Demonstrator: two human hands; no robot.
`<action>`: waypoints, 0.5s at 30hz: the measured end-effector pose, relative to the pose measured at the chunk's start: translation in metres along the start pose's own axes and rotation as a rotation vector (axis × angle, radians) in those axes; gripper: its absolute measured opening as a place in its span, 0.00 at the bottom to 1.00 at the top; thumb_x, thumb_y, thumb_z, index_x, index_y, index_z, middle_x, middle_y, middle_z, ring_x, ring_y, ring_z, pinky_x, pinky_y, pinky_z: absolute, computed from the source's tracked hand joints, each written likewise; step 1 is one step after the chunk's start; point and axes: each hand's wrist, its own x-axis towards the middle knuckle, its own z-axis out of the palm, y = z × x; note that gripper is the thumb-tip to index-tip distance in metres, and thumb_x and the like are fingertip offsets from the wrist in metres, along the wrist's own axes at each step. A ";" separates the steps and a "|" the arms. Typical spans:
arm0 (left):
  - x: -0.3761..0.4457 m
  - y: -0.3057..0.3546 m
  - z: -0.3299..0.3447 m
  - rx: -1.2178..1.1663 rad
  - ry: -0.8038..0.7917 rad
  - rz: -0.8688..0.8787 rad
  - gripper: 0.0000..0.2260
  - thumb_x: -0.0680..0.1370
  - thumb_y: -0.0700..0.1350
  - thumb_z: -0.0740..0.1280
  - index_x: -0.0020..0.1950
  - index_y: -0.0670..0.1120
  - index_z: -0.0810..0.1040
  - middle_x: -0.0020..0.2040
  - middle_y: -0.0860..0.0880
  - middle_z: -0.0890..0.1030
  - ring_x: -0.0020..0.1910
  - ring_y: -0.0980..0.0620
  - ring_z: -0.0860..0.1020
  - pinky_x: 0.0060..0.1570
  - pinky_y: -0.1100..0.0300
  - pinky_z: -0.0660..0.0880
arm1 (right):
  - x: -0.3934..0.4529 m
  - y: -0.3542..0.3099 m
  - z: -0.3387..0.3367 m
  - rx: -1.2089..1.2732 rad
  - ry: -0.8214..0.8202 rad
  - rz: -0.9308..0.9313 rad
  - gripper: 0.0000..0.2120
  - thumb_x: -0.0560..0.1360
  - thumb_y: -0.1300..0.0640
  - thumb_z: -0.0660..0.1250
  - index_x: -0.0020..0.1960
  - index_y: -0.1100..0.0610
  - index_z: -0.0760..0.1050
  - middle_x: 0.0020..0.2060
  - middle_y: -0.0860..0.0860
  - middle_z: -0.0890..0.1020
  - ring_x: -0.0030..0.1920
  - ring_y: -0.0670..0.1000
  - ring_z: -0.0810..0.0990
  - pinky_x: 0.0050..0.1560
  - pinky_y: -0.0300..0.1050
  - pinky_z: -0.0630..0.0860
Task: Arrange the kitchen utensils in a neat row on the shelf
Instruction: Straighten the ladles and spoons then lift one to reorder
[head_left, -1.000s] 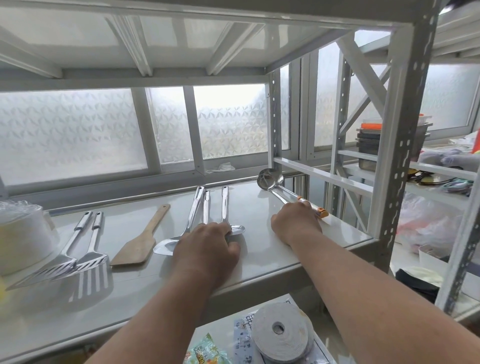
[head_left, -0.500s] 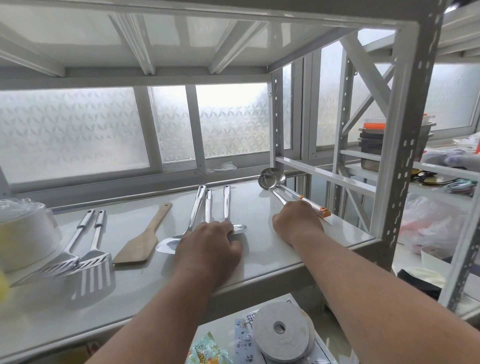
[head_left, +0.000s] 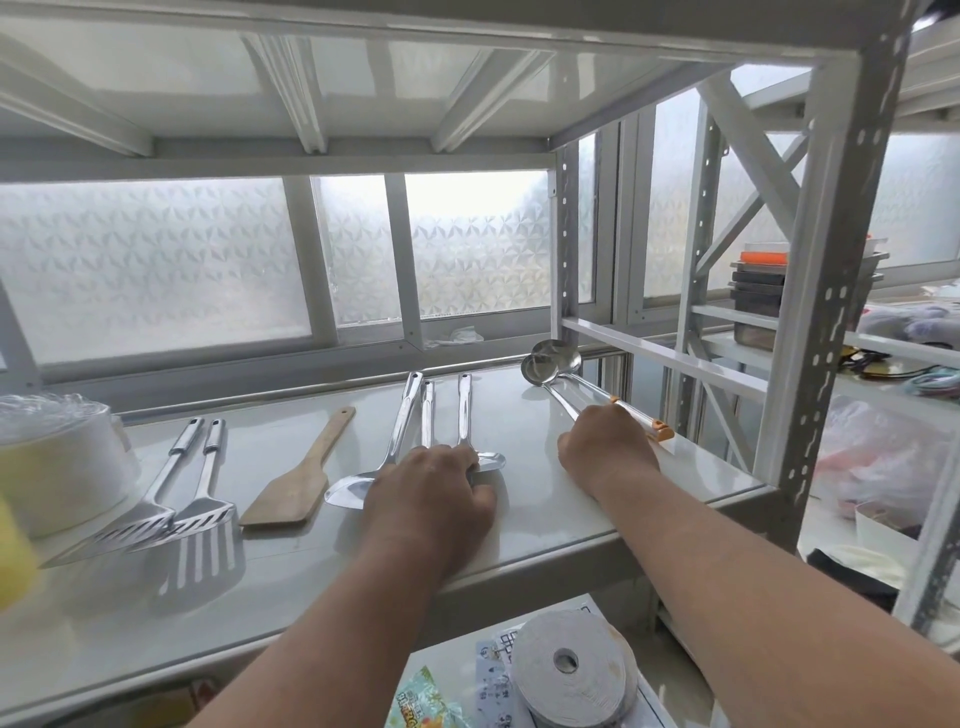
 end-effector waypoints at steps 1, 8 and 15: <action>0.000 0.000 0.000 -0.001 0.001 -0.002 0.15 0.75 0.56 0.61 0.57 0.56 0.81 0.53 0.52 0.84 0.55 0.44 0.80 0.55 0.49 0.75 | 0.000 0.000 0.000 -0.001 0.000 -0.002 0.13 0.80 0.55 0.61 0.57 0.62 0.79 0.55 0.61 0.82 0.59 0.61 0.81 0.54 0.49 0.78; 0.000 0.001 -0.001 0.002 -0.001 -0.008 0.15 0.75 0.56 0.61 0.58 0.57 0.81 0.54 0.52 0.84 0.56 0.44 0.80 0.55 0.50 0.75 | 0.000 0.001 0.000 0.043 -0.035 0.002 0.12 0.81 0.56 0.58 0.55 0.60 0.78 0.53 0.60 0.82 0.57 0.60 0.81 0.48 0.47 0.74; 0.001 -0.002 0.002 -0.008 0.019 -0.012 0.15 0.75 0.55 0.61 0.58 0.57 0.82 0.53 0.52 0.84 0.55 0.44 0.81 0.55 0.50 0.76 | -0.001 0.002 0.001 0.151 0.010 0.005 0.16 0.80 0.56 0.57 0.57 0.63 0.80 0.53 0.61 0.82 0.57 0.61 0.80 0.48 0.48 0.73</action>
